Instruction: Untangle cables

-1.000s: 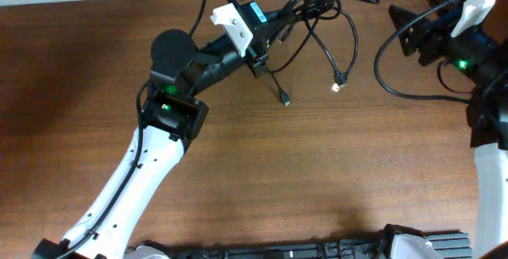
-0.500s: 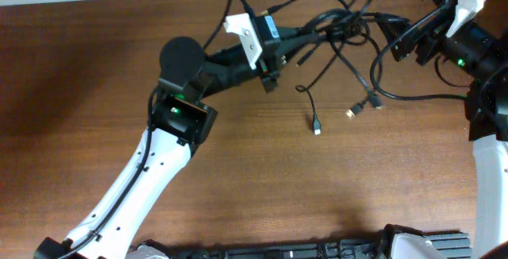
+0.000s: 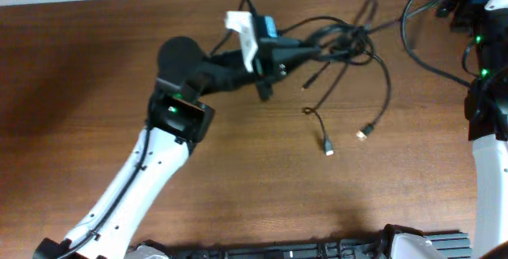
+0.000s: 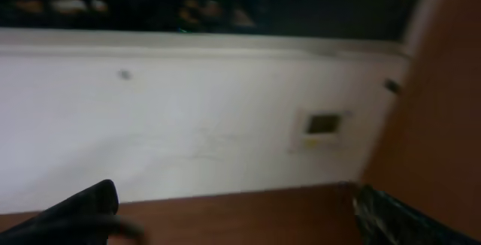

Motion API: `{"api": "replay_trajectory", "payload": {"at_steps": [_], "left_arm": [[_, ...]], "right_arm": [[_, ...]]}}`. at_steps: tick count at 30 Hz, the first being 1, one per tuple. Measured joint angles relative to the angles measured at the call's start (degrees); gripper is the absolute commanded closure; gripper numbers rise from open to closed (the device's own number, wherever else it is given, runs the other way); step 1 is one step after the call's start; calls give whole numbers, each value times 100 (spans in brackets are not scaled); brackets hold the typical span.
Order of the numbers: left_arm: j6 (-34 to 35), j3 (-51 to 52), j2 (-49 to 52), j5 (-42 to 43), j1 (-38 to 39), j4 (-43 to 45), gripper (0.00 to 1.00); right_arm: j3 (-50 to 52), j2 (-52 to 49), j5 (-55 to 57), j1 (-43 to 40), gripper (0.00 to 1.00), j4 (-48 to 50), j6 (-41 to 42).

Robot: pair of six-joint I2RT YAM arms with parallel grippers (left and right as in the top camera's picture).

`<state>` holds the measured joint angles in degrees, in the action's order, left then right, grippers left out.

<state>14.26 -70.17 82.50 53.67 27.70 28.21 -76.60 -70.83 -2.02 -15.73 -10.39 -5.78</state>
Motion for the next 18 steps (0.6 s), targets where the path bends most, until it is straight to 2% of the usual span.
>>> {"api": "replay_trajectory", "payload": {"at_steps": [3, 6, 12, 14, 16, 18], "left_arm": [[236, 0, 0, 15, -391, 184, 100], [428, 0, 0, -42, -577, 396, 100], [529, 0, -22, -551, -577, 345, 100], [531, 0, -22, -732, -577, 280, 100], [529, 0, -24, -925, -577, 179, 100], [527, 0, -24, -990, -577, 162, 100]], "right_arm": [[0, 0, 216, 0, 1, -551, -339], [-11, -2, -348, 0, 1, -1294, -863], [-11, -11, -3021, 0, 1, -2739, -2218], [-11, -11, -3834, 0, 1, -2855, -2555], [-11, -11, -5117, 0, 1, -2857, -2889], [-11, -11, -5827, 0, 1, -2837, -3014]]}}
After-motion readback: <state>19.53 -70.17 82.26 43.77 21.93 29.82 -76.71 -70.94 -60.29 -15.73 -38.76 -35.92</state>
